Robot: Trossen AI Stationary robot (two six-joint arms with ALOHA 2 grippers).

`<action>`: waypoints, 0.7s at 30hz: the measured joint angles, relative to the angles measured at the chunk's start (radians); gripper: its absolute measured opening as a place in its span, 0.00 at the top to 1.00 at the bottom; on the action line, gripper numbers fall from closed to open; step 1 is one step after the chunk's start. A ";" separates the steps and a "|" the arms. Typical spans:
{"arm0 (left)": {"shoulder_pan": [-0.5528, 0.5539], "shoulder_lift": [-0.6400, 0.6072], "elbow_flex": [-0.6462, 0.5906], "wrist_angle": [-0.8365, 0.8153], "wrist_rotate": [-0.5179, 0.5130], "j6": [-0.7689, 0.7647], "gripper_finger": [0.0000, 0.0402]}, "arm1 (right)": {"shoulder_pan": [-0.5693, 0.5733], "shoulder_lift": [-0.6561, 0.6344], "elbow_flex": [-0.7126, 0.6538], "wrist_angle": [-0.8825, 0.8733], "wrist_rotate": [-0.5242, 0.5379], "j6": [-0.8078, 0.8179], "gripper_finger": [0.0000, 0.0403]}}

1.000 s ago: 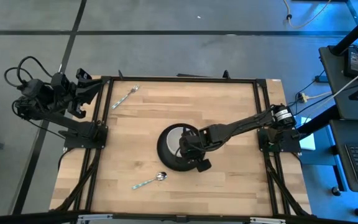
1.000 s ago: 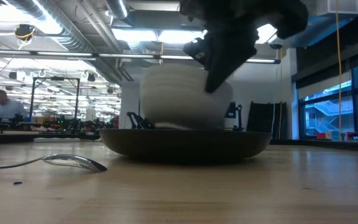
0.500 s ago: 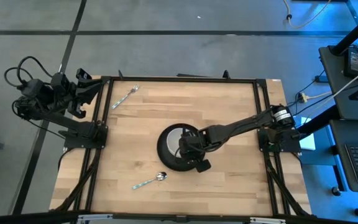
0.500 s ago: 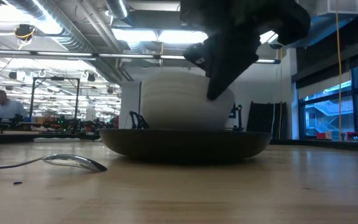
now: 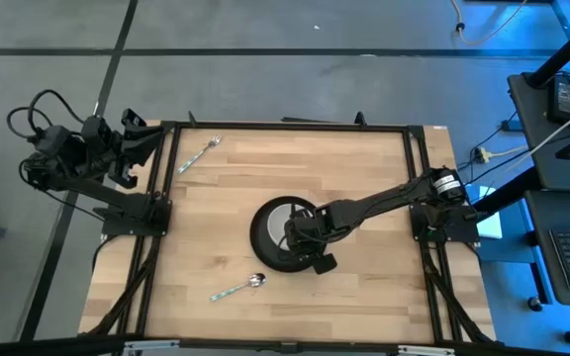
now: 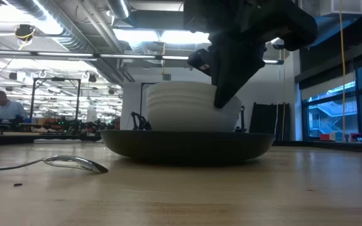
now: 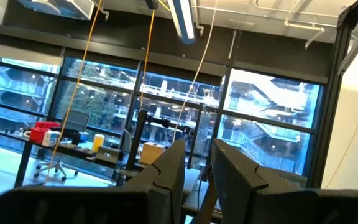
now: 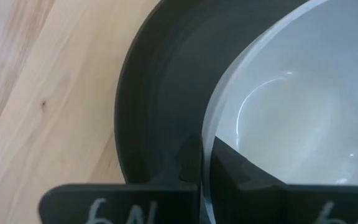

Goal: Set table place
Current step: Put the white bowl on the black plate

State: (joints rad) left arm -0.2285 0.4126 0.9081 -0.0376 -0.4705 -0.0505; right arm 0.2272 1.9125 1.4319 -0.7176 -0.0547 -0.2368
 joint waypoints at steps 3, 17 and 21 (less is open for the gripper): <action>0.000 0.000 0.000 0.000 0.000 0.000 0.82 | 0.000 0.000 0.000 0.005 0.000 0.005 0.95; 0.000 0.000 0.000 0.000 0.000 0.000 0.82 | -0.001 0.000 0.000 0.025 -0.001 0.120 0.86; 0.000 0.000 0.000 0.000 0.000 0.000 0.82 | -0.001 0.000 0.000 0.027 -0.001 0.152 0.86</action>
State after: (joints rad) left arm -0.2284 0.4126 0.9081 -0.0379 -0.4703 -0.0502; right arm 0.2264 1.9125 1.4319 -0.6910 -0.0561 -0.0844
